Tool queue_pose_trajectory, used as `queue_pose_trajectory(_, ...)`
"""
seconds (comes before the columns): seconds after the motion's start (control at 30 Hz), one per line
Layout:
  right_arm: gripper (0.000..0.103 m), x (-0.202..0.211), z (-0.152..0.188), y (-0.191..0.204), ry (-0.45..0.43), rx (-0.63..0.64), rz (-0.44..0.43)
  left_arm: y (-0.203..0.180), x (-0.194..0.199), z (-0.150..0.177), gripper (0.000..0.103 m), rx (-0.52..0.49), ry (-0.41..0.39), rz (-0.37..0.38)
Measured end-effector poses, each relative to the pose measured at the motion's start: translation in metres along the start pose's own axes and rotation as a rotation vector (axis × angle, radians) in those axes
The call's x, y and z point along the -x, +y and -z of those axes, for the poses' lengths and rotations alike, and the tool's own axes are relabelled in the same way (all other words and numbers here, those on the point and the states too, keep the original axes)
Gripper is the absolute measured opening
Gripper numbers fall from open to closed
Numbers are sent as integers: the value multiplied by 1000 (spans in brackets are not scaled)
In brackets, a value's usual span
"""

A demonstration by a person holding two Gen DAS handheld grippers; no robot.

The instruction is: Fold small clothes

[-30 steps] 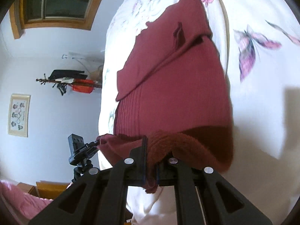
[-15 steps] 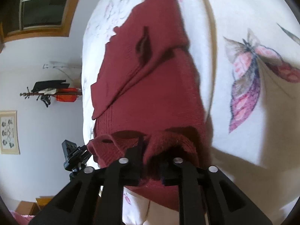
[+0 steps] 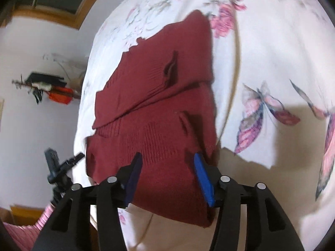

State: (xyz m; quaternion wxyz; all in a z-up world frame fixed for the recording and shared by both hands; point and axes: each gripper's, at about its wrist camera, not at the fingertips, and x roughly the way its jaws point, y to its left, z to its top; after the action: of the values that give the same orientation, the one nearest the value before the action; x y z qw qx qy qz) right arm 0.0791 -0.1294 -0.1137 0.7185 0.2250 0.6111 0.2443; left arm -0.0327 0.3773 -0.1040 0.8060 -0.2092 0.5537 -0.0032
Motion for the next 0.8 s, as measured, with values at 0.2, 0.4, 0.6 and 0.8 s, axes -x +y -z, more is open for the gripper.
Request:
queue_pose_trajectory(0.2,58,-12,2,25,33,122,39,-23,-28,-21,52,-143,5,-114)
queue_pose_trajectory(0.4,66,-25,-3,40,60,233,93,-31,-57,-35,55,-242,50,-159)
queue_pose_trajectory(0.6,77,-40,-13,46,89,350,219,-33,-68,-35,48,-246,54,-159)
queue_pose_trajectory(0.8,77,-63,-23,38,153,389,254,-34,-56,-31,37,-248,12,-178)
